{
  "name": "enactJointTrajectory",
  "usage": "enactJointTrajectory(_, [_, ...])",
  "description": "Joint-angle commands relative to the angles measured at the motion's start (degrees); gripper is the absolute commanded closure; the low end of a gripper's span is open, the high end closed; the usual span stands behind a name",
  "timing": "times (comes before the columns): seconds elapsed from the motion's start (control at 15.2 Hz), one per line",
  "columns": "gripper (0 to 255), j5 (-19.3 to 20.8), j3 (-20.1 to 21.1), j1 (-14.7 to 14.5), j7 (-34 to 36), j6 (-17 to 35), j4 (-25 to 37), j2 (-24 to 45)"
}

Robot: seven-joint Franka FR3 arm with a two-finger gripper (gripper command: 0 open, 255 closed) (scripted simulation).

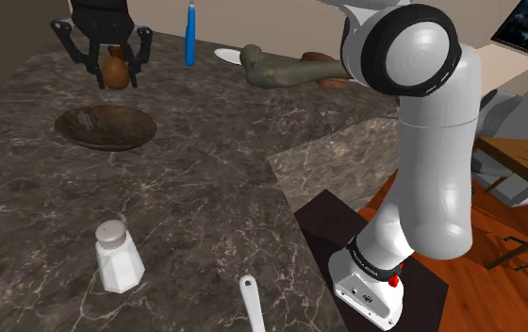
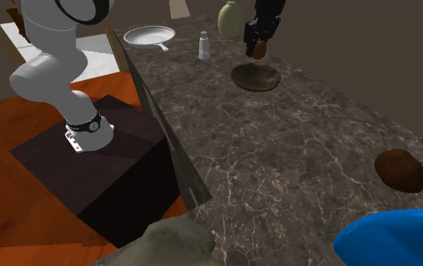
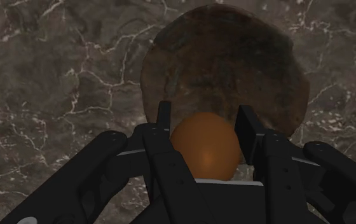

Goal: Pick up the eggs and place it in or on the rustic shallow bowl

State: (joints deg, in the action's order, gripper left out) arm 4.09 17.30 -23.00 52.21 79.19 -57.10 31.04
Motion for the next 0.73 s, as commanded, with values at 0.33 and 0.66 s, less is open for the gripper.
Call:
enactJointTrajectory(0.33, [255,0.25,0.43,-1.94,2.39,2.91,-1.47,1.33])
enactJointTrajectory(0.66, [255,-0.05,0.45,-1.18,2.19,7.64,-7.57,-0.01])
